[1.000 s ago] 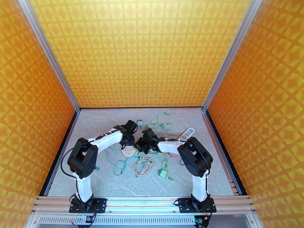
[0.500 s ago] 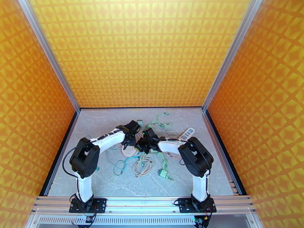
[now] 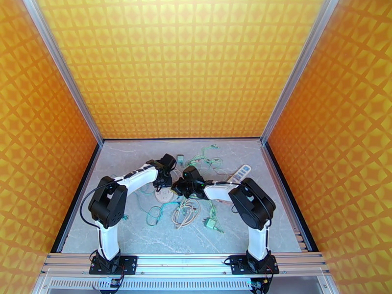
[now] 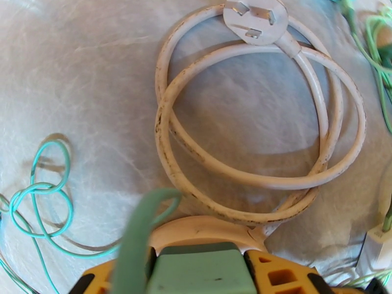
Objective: Pull the plug off the socket
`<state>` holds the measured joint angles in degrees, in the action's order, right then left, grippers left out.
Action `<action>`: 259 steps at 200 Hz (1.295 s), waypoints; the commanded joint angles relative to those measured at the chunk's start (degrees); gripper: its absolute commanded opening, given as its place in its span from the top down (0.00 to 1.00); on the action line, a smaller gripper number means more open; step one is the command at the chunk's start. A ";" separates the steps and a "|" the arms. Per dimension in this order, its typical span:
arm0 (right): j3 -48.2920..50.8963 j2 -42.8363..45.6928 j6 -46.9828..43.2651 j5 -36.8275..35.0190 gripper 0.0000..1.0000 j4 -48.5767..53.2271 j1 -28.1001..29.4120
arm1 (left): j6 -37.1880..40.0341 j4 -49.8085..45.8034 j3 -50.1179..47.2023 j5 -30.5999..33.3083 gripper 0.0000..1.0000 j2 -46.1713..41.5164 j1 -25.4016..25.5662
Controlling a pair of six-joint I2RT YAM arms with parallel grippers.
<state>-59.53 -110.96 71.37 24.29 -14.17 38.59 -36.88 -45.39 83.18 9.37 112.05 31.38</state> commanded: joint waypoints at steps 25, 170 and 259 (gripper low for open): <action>3.42 1.82 6.47 -5.59 1.00 -12.76 3.55 | -6.03 -1.73 1.97 1.19 0.82 2.20 -0.37; 1.96 -6.13 19.92 -14.18 1.00 1.73 8.43 | -4.17 -1.77 0.66 1.12 0.81 1.07 -0.10; 0.87 -6.69 19.98 -13.64 1.00 8.80 8.78 | -3.36 -7.89 6.39 6.08 0.81 4.95 4.07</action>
<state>-59.86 -114.48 90.43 10.28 -19.59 46.50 -40.73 -50.50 88.84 13.82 115.61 33.17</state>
